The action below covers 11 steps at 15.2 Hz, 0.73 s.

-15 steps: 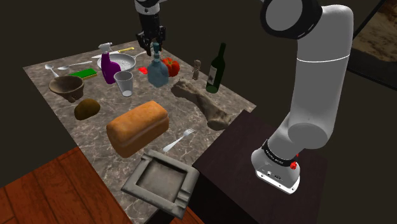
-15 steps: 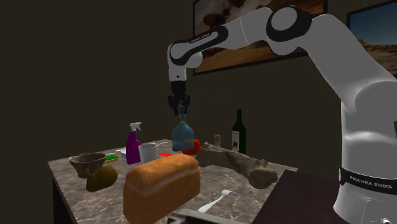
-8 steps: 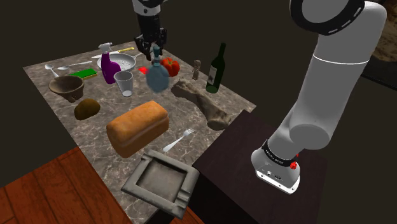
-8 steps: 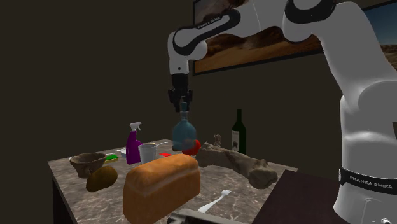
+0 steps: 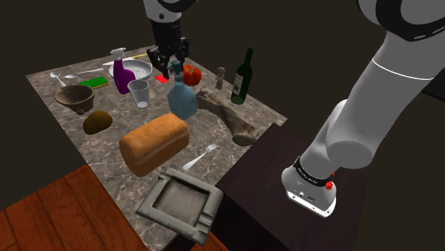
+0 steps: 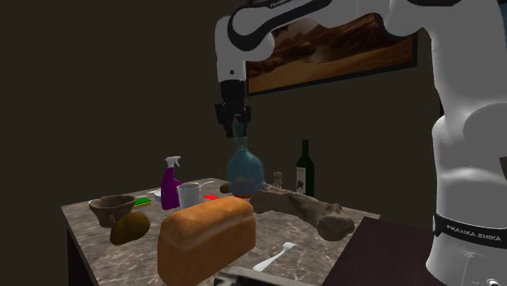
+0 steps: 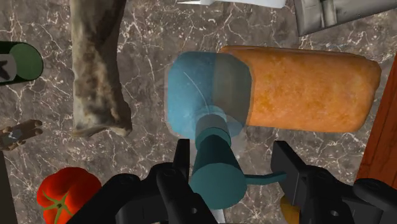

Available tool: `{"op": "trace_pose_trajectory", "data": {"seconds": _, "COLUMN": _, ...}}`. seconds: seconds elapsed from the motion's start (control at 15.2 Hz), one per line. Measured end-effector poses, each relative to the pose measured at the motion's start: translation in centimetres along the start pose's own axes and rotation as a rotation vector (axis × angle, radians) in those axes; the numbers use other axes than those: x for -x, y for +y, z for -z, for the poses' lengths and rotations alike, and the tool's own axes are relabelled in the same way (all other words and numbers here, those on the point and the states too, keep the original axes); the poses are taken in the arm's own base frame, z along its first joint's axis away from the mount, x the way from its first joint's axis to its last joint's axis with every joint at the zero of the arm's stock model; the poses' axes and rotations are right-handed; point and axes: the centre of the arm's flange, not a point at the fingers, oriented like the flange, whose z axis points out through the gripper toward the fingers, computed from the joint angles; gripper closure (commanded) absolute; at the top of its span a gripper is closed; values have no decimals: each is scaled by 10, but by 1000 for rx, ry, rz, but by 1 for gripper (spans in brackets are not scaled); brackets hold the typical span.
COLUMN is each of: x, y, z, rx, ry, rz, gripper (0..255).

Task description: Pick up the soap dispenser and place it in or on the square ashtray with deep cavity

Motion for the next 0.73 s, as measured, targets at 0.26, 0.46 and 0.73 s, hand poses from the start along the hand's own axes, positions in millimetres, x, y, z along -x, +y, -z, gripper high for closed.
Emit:
{"op": "trace_pose_trajectory", "data": {"seconds": 0.26, "x": 39, "y": -35, "z": 8, "rx": 0, "ry": 0, "rz": 0, "gripper": 255}}
{"op": "trace_pose_trajectory", "data": {"seconds": 0.46, "x": 71, "y": -60, "z": 17, "rx": 0, "ry": 0, "rz": 0, "gripper": 255}}
{"op": "trace_pose_trajectory", "data": {"seconds": 0.73, "x": 111, "y": -88, "z": 27, "rx": 0, "ry": 0, "rz": 0, "gripper": 255}}
